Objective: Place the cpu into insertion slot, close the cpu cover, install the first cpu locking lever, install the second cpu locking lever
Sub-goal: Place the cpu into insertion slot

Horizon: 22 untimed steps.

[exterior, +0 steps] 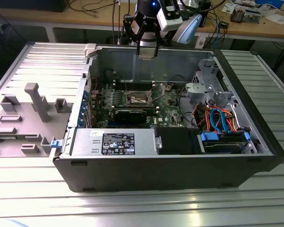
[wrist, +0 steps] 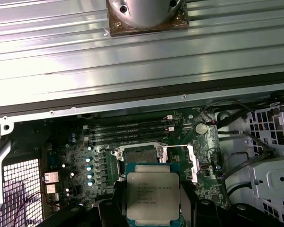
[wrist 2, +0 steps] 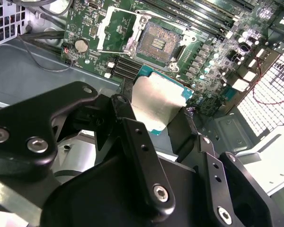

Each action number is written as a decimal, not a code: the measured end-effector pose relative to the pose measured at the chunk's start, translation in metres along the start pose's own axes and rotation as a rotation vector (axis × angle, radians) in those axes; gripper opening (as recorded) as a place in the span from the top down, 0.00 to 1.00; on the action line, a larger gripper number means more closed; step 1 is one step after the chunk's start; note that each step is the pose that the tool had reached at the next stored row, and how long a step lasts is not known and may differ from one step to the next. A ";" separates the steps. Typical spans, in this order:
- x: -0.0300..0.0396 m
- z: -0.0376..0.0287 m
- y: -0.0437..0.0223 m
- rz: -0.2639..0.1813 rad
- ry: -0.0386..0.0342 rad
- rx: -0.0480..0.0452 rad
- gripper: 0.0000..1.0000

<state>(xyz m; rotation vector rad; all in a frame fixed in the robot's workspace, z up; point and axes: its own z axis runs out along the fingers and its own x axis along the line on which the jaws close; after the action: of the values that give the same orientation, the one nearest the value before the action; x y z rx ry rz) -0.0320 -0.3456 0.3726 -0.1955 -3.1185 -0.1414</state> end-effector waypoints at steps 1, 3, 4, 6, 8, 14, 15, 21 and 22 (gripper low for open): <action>0.0000 0.0000 0.0000 0.002 -0.0002 0.0000 0.46; 0.0000 0.0000 0.0000 0.009 -0.0008 -0.0001 0.46; 0.0000 0.0000 0.0000 0.019 -0.0017 -0.0003 0.46; 0.0000 0.0001 0.0000 0.039 -0.0035 -0.0007 0.46; 0.0000 0.0002 0.0000 0.052 -0.0046 -0.0009 0.46; 0.0000 0.0005 -0.0001 0.109 -0.0098 -0.0021 0.46; 0.0000 0.0005 -0.0001 0.119 -0.0107 -0.0023 0.46; 0.0000 0.0008 -0.0001 0.196 -0.0175 -0.0037 0.46; 0.0000 0.0009 -0.0001 0.203 -0.0182 -0.0038 0.46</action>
<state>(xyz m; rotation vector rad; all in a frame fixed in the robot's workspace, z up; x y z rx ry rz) -0.0320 -0.3456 0.3717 -0.5139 -3.0914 -0.1431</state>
